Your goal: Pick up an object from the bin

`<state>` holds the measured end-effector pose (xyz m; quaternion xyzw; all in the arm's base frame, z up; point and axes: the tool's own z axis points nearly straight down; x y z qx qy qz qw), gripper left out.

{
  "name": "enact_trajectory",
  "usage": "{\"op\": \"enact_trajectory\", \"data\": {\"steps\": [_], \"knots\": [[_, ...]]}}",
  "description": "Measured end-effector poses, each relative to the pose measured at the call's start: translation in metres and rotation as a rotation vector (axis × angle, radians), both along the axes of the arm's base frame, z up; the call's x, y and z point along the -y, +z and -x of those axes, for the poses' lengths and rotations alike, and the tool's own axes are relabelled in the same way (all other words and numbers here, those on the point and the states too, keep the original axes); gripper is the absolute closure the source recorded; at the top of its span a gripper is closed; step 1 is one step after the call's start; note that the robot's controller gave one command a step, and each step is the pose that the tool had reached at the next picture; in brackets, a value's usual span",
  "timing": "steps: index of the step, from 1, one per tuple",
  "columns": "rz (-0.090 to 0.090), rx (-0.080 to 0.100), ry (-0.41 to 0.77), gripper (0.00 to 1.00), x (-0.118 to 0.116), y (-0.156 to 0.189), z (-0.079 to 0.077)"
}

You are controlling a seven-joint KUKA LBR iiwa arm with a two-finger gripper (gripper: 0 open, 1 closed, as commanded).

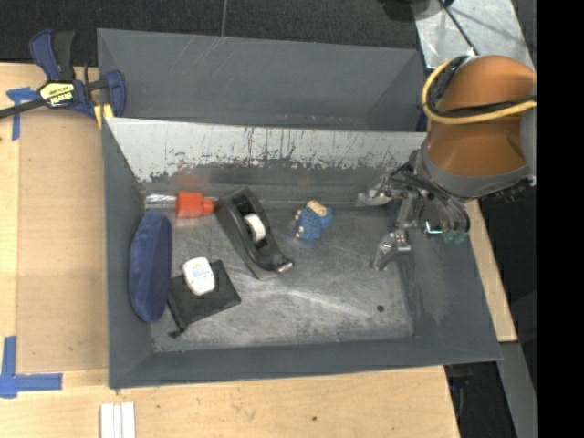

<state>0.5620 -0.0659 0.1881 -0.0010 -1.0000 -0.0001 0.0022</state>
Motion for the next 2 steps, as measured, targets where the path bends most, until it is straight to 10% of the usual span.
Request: {"op": "enact_trajectory", "data": {"steps": [1, 2], "knots": [[0.003, 0.019, -0.104, 0.0, -0.046, -0.095, -0.038], [0.005, 0.004, -0.147, 0.0, -0.068, -0.112, -0.059]]}}
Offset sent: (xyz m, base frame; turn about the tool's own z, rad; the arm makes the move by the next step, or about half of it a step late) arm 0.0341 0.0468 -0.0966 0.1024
